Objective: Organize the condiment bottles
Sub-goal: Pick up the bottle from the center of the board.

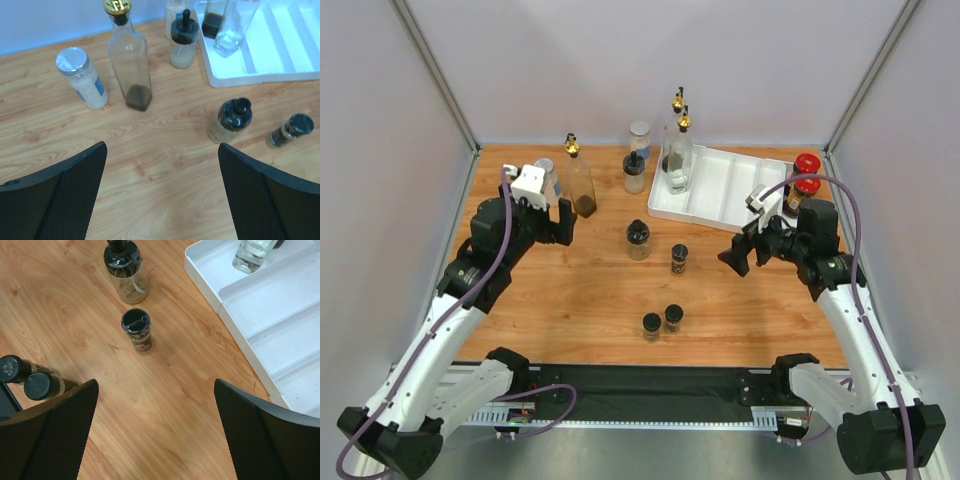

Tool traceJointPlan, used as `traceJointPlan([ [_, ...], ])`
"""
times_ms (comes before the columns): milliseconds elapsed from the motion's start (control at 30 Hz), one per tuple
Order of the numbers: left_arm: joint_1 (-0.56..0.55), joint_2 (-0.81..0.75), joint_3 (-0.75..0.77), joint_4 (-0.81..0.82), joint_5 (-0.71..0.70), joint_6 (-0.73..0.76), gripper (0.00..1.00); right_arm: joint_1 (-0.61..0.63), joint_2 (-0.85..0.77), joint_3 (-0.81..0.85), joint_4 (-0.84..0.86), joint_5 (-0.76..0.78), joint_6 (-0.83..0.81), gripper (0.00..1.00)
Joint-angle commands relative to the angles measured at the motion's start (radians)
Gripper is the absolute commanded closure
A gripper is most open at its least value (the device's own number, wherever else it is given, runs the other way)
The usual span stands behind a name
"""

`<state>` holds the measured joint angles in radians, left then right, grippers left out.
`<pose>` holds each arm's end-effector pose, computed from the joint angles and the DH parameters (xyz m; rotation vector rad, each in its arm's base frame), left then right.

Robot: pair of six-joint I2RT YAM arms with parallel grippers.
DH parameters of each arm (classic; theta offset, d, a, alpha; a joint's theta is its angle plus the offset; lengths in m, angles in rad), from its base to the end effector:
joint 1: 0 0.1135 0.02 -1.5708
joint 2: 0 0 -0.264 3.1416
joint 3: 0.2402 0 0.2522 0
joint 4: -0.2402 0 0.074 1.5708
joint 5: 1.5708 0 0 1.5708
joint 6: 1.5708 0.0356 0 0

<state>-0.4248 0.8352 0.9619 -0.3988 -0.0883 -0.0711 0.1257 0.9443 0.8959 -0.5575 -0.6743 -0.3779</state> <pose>0.1687 -0.0728 0.3703 0.2643 1.8311 -0.2653 0.1921 0.0467 0.3175 -0.8742 1.8893 0.5772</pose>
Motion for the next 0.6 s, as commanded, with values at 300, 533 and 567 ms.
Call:
traceJointPlan([
  [300,0.115,0.342,0.359,-0.049,0.107,-0.170,0.02,-0.037,-0.044,-0.005,0.050,-0.047,0.024,0.00],
  [533,0.165,0.511,0.435,0.031,0.142,-0.145,0.03,-0.037,-0.042,-0.003,0.047,-0.054,0.025,0.00],
  [567,0.176,0.525,0.439,0.044,0.144,-0.141,0.04,-0.038,-0.042,-0.003,0.047,-0.054,0.025,0.00],
])
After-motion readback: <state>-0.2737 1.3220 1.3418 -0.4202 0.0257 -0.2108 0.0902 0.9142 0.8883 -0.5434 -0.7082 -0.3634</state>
